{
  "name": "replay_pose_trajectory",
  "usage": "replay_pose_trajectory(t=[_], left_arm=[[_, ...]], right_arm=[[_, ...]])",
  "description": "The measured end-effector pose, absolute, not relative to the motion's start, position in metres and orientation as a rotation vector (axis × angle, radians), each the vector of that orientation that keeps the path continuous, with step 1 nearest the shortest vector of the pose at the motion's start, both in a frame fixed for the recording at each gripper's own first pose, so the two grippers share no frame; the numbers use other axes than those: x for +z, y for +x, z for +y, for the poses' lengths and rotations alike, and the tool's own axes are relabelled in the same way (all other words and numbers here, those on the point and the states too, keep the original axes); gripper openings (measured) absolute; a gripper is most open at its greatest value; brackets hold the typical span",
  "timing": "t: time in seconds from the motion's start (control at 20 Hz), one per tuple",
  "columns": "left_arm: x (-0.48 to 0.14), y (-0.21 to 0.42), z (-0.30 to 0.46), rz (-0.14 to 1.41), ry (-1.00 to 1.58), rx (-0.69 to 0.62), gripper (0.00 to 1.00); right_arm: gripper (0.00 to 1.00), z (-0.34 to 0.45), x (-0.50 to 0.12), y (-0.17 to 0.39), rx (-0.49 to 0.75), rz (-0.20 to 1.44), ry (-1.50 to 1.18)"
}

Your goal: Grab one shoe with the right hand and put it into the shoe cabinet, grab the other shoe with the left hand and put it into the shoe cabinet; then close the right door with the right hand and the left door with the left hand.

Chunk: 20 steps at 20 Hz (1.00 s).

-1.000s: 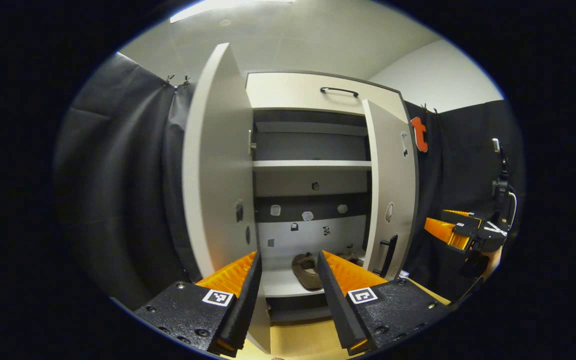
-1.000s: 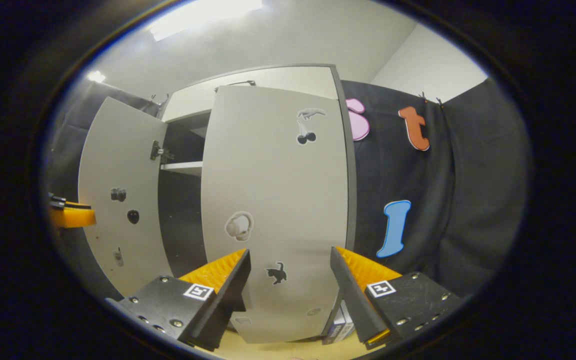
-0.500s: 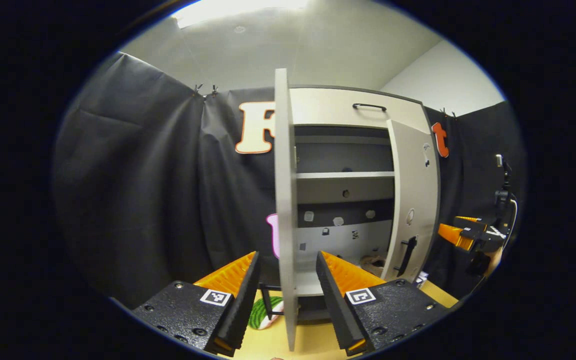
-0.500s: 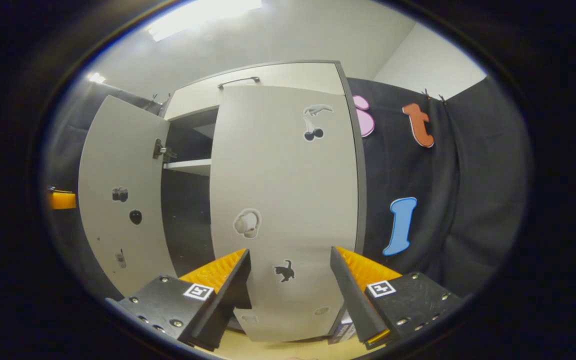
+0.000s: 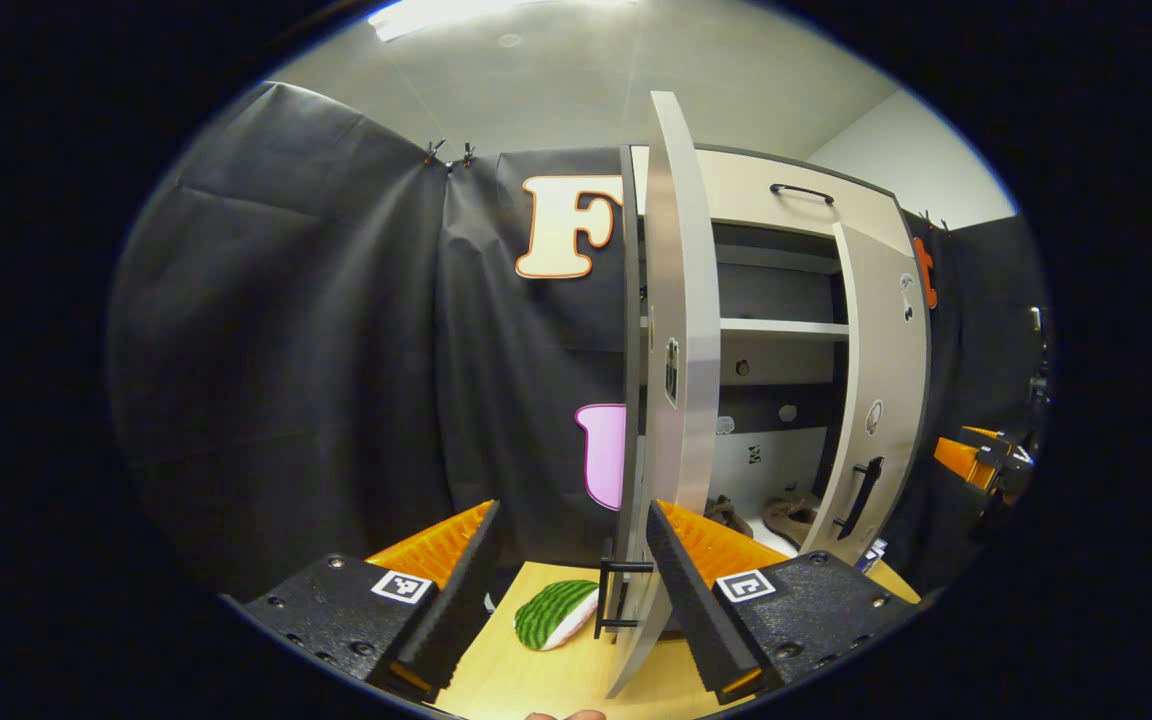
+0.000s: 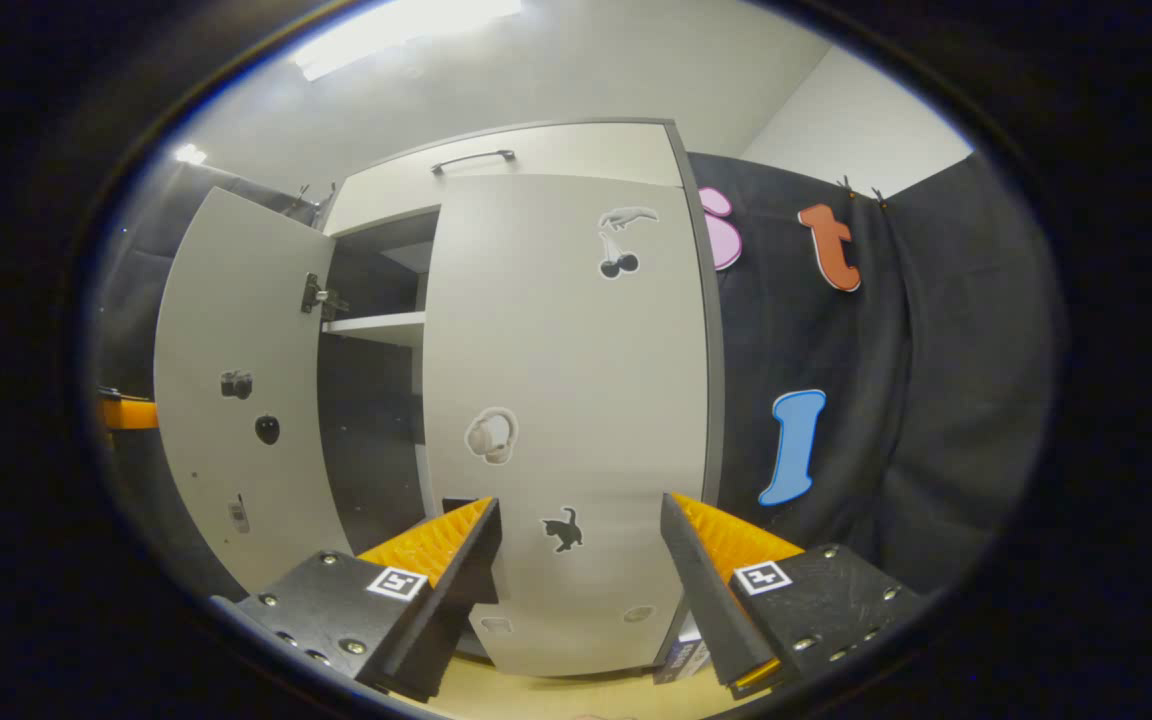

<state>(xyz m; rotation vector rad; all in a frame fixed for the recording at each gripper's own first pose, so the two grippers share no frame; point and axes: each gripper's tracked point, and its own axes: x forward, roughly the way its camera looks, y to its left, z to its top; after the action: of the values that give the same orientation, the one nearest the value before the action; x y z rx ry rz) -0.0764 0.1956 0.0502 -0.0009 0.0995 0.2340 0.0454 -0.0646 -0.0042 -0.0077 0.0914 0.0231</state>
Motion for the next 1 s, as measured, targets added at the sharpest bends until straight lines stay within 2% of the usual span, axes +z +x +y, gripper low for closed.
replay_pose_trajectory(t=[0.4, 0.45, 0.55, 0.6, 0.65, 0.7, 0.75, 0.85, 1.0], left_arm=[[0.05, -0.075, 0.189, 0.1, 0.01, 0.222, 0.89], [0.05, -0.075, 0.19, 0.099, 0.005, 0.222, 0.86], [0.05, -0.073, 0.188, 0.099, -0.012, 0.21, 0.89], [0.05, -0.072, 0.184, 0.098, -0.019, 0.194, 0.86], [0.049, -0.071, 0.177, 0.102, -0.02, 0.173, 0.89], [0.049, -0.069, 0.167, 0.101, -0.017, 0.15, 0.86], [0.048, -0.064, 0.153, 0.101, -0.016, 0.126, 0.89], [0.047, -0.055, 0.132, 0.098, -0.015, 0.075, 0.86], [0.046, -0.044, 0.112, 0.094, -0.024, 0.021, 0.89]], right_arm=[[0.96, -0.064, -0.008, 0.049, 0.027, 0.1, -0.002], [0.96, -0.063, -0.009, 0.05, 0.03, 0.101, -0.001], [0.96, -0.062, -0.012, 0.051, 0.032, 0.104, 0.001], [0.96, -0.061, -0.013, 0.051, 0.034, 0.107, 0.001], [0.96, -0.061, -0.014, 0.052, 0.034, 0.109, 0.001], [0.96, -0.06, -0.014, 0.052, 0.035, 0.11, 0.001], [0.96, -0.06, -0.014, 0.052, 0.035, 0.11, 0.001], [0.96, -0.061, -0.014, 0.051, 0.033, 0.109, -0.001], [0.96, -0.067, -0.016, 0.046, 0.018, 0.112, -0.008]])
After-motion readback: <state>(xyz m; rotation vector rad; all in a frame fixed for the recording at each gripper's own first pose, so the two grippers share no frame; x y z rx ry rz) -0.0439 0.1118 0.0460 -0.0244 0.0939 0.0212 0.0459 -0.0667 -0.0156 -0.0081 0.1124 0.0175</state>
